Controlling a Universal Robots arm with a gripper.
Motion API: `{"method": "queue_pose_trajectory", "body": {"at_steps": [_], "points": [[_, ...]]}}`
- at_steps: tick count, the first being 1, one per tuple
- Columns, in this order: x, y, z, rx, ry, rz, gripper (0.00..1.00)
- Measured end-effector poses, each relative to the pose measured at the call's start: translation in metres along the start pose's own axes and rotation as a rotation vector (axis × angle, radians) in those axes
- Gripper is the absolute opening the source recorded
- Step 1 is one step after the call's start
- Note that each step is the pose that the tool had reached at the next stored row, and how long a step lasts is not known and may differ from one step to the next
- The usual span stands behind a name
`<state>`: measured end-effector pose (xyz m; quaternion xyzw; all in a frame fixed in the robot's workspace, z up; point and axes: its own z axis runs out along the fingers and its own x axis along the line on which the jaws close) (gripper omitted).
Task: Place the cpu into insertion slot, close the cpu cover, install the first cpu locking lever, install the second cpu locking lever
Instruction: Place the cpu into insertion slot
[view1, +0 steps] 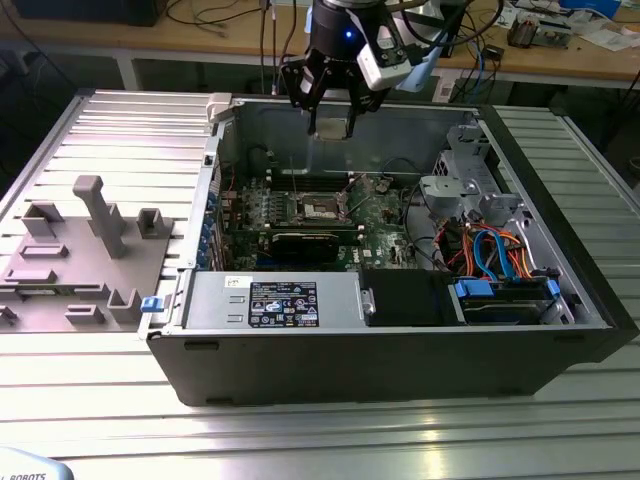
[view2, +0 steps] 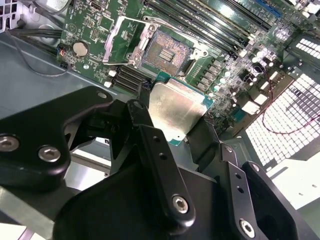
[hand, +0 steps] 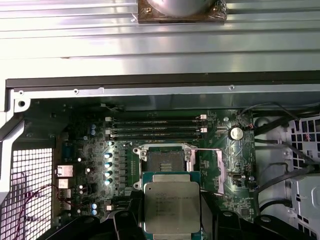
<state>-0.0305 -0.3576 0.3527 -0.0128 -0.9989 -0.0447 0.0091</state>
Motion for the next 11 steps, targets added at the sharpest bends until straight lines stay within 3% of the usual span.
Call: {"method": "queue_pose_trajectory", "body": {"at_steps": [11], "points": [[-0.0001, -0.0005, 0.0060, 0.0000, 0.0000, 0.000, 0.54]]}}
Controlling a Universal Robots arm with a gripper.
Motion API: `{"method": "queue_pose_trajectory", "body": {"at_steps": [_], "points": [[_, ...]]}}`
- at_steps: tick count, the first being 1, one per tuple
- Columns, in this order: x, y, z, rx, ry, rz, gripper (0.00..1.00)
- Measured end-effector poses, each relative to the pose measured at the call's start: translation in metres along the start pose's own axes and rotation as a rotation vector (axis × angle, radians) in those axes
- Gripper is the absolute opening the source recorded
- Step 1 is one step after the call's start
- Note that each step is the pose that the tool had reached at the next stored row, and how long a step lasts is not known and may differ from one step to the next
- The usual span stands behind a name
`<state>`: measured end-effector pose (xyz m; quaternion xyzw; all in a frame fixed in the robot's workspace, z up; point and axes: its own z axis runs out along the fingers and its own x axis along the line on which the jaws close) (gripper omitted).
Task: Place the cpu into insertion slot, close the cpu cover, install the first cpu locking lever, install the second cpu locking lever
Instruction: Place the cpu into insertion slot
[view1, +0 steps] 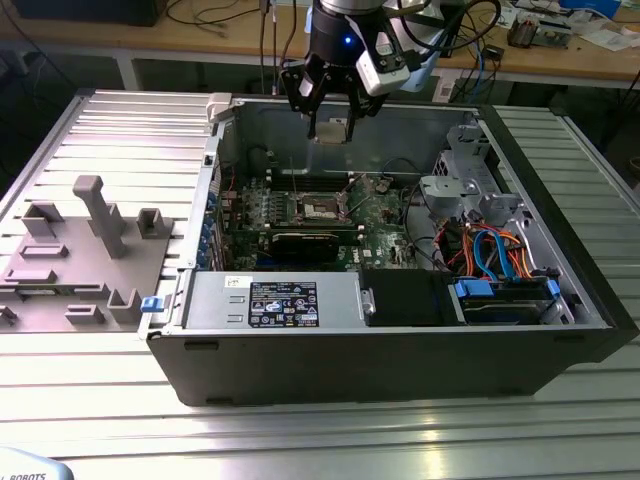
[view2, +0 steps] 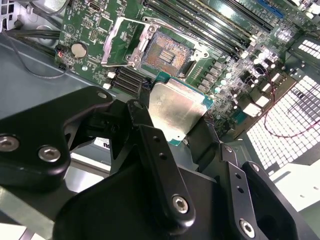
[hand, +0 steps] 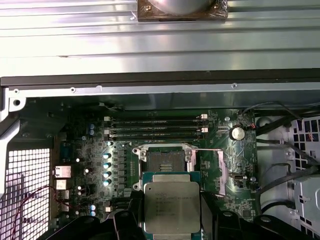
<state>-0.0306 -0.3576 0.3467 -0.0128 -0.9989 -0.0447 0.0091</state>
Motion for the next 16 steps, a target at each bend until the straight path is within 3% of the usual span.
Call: {"method": "queue_pose_trajectory", "body": {"at_steps": [16], "points": [[0.0000, -0.0004, 0.0047, 0.0000, 0.0000, 0.000, 0.54]]}}
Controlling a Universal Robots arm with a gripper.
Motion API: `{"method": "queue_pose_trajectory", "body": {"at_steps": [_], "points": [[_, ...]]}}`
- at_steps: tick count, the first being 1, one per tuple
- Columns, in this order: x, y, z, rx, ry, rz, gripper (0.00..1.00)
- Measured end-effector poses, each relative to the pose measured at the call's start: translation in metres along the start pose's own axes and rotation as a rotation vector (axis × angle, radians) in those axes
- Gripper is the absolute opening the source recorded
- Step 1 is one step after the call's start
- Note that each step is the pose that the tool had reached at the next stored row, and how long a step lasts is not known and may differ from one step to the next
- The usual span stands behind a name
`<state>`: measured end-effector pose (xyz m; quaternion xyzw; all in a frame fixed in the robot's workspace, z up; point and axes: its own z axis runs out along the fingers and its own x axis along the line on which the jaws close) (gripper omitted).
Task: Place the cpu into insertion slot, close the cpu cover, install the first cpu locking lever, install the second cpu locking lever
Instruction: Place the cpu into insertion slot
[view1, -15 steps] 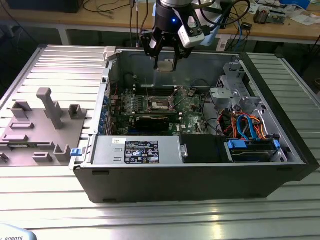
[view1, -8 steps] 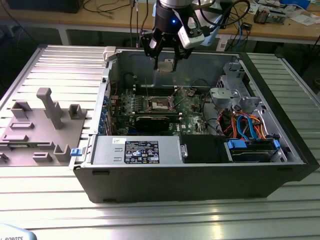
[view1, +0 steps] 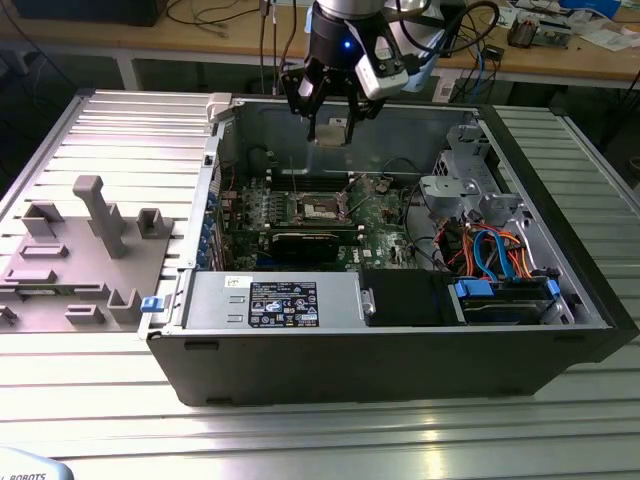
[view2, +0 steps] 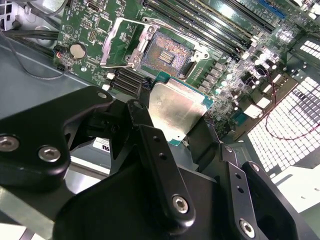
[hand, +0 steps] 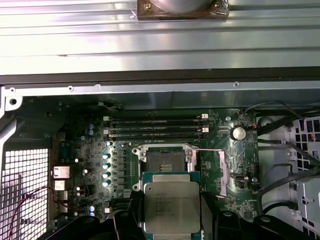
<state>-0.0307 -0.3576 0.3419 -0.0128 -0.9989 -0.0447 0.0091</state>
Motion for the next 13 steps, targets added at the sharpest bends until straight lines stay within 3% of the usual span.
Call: {"method": "queue_pose_trajectory", "body": {"at_steps": [13], "points": [[0.0000, -0.0001, 0.0008, 0.0001, -0.0002, 0.002, 0.54]]}}
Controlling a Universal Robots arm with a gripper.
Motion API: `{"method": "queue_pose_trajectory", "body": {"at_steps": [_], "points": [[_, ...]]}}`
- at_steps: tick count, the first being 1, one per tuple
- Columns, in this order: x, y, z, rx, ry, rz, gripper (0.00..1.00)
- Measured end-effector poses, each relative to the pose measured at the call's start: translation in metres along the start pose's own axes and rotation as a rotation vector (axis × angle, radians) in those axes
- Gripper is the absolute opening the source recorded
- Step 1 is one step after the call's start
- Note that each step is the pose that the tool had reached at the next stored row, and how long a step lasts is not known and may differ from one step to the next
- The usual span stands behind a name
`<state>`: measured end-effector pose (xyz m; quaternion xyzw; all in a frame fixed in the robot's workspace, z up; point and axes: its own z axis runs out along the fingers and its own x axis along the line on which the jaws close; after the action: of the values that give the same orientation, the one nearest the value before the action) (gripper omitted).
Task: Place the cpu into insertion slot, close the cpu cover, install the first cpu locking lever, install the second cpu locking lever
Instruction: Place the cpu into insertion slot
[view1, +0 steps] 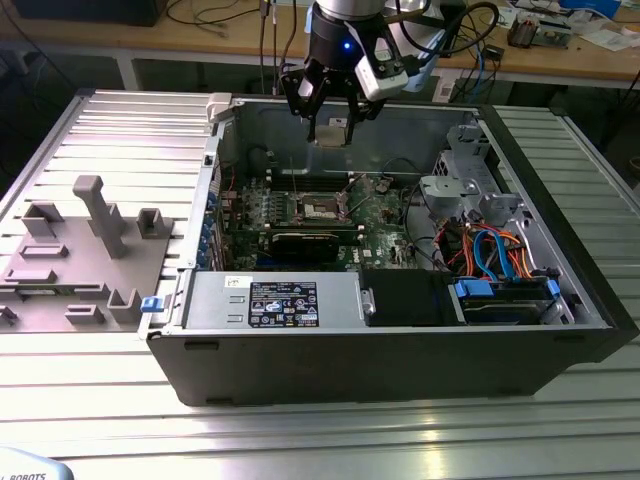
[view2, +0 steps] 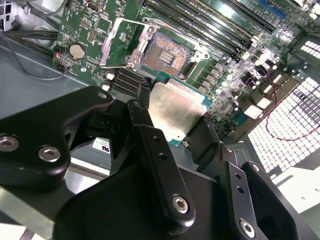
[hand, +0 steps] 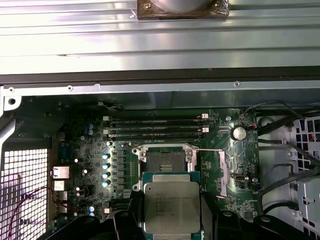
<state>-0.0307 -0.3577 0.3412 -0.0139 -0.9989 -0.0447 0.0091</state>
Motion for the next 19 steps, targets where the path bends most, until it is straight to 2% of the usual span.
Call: {"method": "queue_pose_trajectory", "body": {"at_steps": [19], "points": [[0.0000, 0.0000, 0.0000, -0.0007, -0.0029, 0.033, 0.54]]}}
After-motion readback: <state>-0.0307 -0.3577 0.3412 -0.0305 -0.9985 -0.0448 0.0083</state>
